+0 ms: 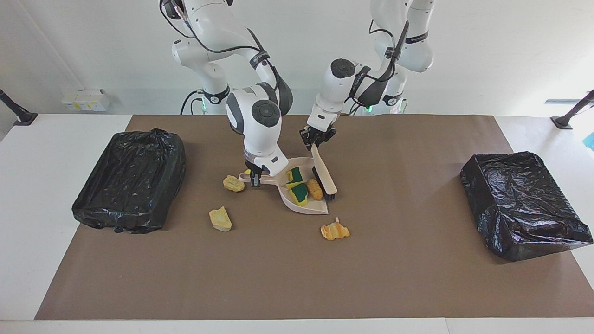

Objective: Sweep and dump trash in bin

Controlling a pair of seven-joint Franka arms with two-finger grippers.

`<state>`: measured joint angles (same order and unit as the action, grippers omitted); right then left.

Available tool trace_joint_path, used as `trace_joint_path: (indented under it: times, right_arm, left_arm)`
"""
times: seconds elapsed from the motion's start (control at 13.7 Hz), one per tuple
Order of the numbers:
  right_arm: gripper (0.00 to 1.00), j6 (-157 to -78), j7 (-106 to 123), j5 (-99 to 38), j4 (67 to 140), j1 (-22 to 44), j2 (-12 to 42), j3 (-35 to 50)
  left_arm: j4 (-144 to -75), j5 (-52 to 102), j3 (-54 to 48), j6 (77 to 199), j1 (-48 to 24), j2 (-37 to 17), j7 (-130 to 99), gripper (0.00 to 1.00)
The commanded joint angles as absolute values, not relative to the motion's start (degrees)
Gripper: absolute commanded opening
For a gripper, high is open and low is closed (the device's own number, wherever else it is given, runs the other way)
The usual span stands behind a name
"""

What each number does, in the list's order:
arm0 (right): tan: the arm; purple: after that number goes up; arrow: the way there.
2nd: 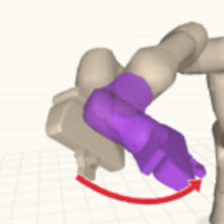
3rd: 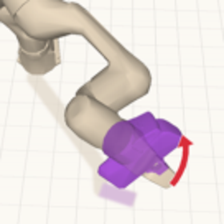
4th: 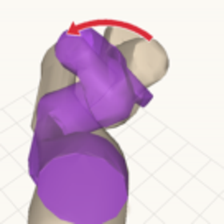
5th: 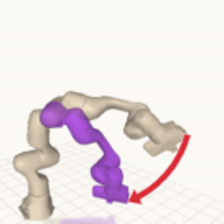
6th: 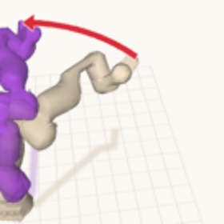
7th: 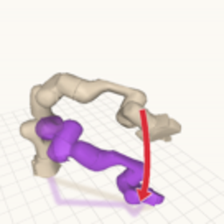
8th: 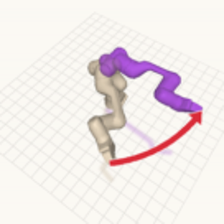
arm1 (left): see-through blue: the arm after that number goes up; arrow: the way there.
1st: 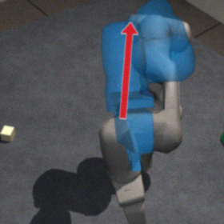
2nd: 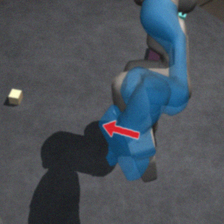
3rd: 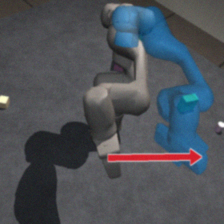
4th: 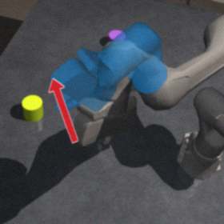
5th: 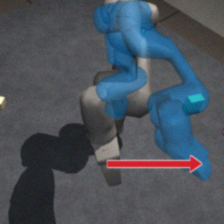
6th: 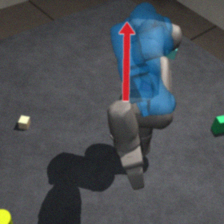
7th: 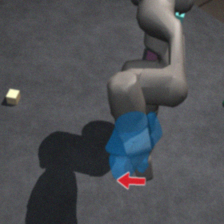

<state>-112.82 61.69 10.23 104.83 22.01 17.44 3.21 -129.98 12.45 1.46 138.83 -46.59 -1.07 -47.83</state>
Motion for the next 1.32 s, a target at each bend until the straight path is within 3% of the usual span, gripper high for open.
trace_joint_path:
  times: [0.0, 0.37, 0.73, 0.95, 1.25]
  right_arm:
    - [0.00, -113.73, 62.75, 11.34, 106.44, 21.36, 16.26, 3.69]
    - [0.00, -111.37, 51.88, 10.72, 106.52, 21.88, 15.91, 3.69]
    - [0.00, -105.83, 34.83, 10.28, 106.52, 22.32, 15.03, 3.78]
    - [0.00, -105.29, 29.62, 7.39, 106.52, 22.94, 14.85, 3.87]
    - [0.00, -105.64, 29.79, 7.38, 106.52, 22.94, 14.94, 3.87]
  left_arm:
    - [-127.10, 9.07, 1.41, 135.28, -43.96, -2.11, -44.56, 0.00]
    - [-116.30, 6.59, 1.58, 120.86, -34.64, -4.65, -25.61, 0.00]
    - [-111.20, 6.42, 1.49, 126.38, -29.18, -10.00, -14.43, 0.00]
    - [-102.50, 6.42, 1.49, 126.30, -26.64, -18.08, -5.06, 0.00]
    - [-103.62, 6.77, 1.49, 125.68, -22.16, -19.07, 13.68, 0.00]
